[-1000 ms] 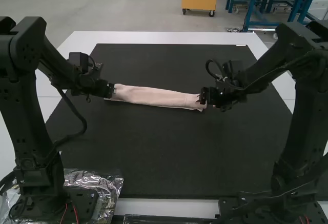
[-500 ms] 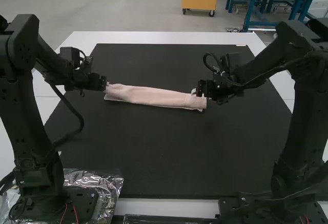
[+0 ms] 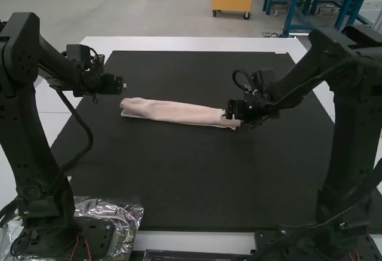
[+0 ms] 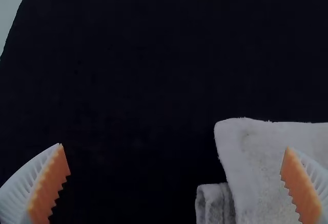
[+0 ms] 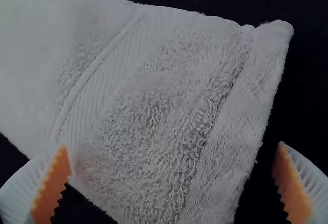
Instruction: Fold the towel.
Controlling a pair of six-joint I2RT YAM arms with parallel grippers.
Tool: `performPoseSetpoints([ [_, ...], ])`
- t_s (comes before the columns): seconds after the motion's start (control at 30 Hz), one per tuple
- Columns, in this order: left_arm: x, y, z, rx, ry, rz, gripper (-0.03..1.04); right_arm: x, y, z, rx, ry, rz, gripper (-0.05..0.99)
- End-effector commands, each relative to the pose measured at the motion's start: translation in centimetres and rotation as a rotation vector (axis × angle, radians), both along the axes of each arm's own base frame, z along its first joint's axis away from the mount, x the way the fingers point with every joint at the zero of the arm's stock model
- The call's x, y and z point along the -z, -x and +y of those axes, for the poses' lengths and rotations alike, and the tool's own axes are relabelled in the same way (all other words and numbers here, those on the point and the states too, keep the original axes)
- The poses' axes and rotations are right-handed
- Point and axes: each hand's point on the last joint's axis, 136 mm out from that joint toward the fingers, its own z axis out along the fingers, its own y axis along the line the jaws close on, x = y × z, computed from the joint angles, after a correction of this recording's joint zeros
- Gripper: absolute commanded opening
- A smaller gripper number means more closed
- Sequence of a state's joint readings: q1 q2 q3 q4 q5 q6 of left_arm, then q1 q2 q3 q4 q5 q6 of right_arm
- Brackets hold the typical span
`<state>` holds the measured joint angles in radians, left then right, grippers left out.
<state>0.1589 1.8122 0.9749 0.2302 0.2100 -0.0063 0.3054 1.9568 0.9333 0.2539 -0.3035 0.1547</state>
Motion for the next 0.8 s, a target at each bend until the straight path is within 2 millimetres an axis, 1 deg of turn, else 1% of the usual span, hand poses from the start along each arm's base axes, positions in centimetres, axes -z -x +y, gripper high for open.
performPoseSetpoints([
  [0.0,-3.1,-0.6,-0.1,0.001,0.001,-0.066,0.97,1.1,0.8,1.7,-0.043,-0.027,0.03,0.16],
  [0.03,-3.1,-0.6,0.0,-0.001,-0.001,-0.066,0.97,1.2,1.4,2.0,-0.061,-0.056,0.047,0.01],
  [0.07,-3.3,-0.6,0.1,-0.004,-0.002,-0.069,0.97,1.3,1.7,2.0,-0.062,-0.078,0.061,-0.02],
  [0.17,-3.3,-0.6,0.2,-0.006,-0.002,-0.069,0.97,1.7,2.1,1.3,-0.051,-0.096,0.078,-0.02],
  [0.27,-3.2,-0.5,0.0,-0.001,-0.001,-0.063,0.97,1.7,2.1,-0.7,-0.015,-0.09,0.077,-0.02],
  [0.37,-3.1,-0.4,-0.1,0.004,-0.003,-0.059,0.97,0.2,1.5,-3.7,0.031,-0.08,0.03,-0.02],
  [0.47,-3.4,-0.4,-0.1,0.003,-0.005,-0.065,0.97,-1.9,0.6,-6.7,0.084,-0.074,-0.026,-0.02],
  [0.57,-3.8,-0.5,-0.1,0.004,-0.009,-0.076,0.97,-4.3,0.2,-9.5,0.124,-0.059,-0.072,-0.02],
  [0.63,-4.0,-0.5,-0.3,0.009,-0.01,-0.08,0.97,-5.7,0.0,-10.6,0.146,-0.06,-0.099,-0.02],
  [0.7,-4.1,-0.6,-0.6,0.014,-0.012,-0.084,0.97,-6.4,0.1,-10.6,0.139,-0.068,-0.104,-0.02],
  [0.77,-4.2,-0.7,-1.1,0.023,-0.015,-0.087,0.97,-7.0,-0.1,-10.1,0.126,-0.069,-0.107,-0.02],
])
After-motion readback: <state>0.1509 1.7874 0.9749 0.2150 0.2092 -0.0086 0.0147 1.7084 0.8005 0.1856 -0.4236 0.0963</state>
